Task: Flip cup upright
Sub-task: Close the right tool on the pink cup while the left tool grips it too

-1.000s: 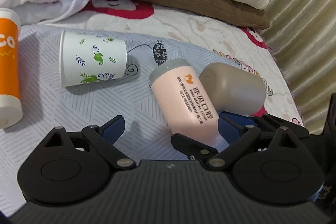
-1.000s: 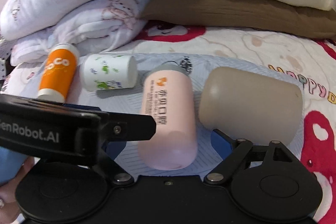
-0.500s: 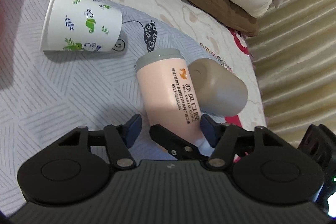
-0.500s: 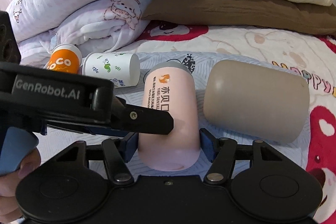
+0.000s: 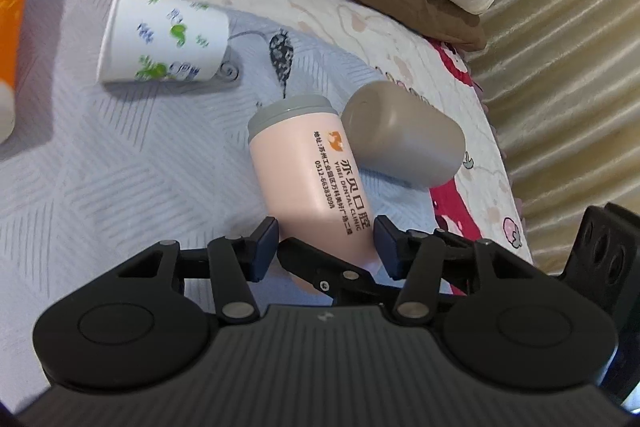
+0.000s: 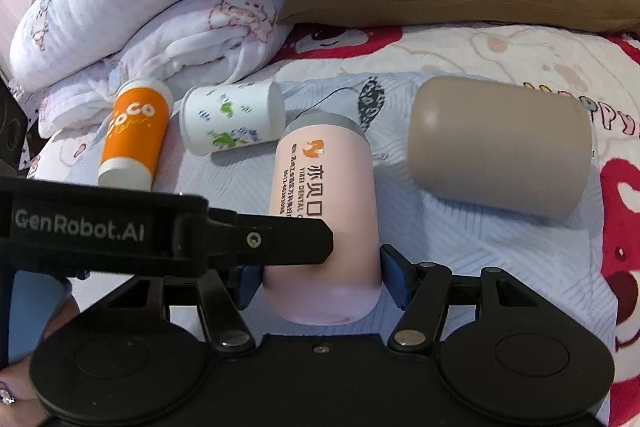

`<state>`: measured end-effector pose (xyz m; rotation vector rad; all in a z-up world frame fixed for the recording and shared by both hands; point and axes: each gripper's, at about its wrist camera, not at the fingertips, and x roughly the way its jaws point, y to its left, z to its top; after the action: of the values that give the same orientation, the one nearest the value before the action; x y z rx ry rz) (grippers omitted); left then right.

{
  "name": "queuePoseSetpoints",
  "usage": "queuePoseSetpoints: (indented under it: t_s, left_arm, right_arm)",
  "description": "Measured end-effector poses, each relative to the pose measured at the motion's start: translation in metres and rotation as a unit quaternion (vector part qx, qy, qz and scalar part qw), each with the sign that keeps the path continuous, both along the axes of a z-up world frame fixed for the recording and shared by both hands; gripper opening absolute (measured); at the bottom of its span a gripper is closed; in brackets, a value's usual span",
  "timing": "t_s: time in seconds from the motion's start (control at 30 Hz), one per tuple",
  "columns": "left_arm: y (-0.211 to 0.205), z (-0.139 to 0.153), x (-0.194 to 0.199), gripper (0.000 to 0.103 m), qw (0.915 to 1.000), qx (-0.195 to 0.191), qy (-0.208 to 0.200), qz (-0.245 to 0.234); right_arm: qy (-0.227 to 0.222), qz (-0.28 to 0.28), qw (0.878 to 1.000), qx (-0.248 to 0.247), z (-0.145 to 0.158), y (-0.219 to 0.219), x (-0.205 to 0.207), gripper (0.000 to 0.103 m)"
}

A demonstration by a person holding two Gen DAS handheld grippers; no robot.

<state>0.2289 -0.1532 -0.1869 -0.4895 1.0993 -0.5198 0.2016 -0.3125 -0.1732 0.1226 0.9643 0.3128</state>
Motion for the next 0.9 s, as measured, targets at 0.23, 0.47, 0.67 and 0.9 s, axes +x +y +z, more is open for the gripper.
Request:
queuePoseSetpoints:
  t_s: [0.23, 0.47, 0.67, 0.9]
  left_arm:
    - [0.015, 0.01, -0.019, 0.051, 0.9998, 0.012, 0.015, 0.002]
    - [0.026, 0.016, -0.042, 0.05, 0.9969, 0.065, 0.031, -0.033]
    - [0.042, 0.02, -0.052, 0.05, 0.9919, 0.089, 0.068, -0.06]
    - [0.067, 0.014, -0.058, 0.052, 0.9914, 0.07, 0.091, -0.063]
  right_arm:
    - [0.009, 0.012, 1.0, 0.006, 0.006, 0.011, -0.015, 0.067]
    - [0.058, 0.012, 0.997, 0.045, -0.001, 0.027, -0.031, 0.067]
    - [0.073, 0.029, 0.995, 0.059, 0.001, 0.046, -0.049, 0.067]
    - [0.084, 0.049, 0.993, 0.06, 0.003, 0.064, -0.065, 0.07]
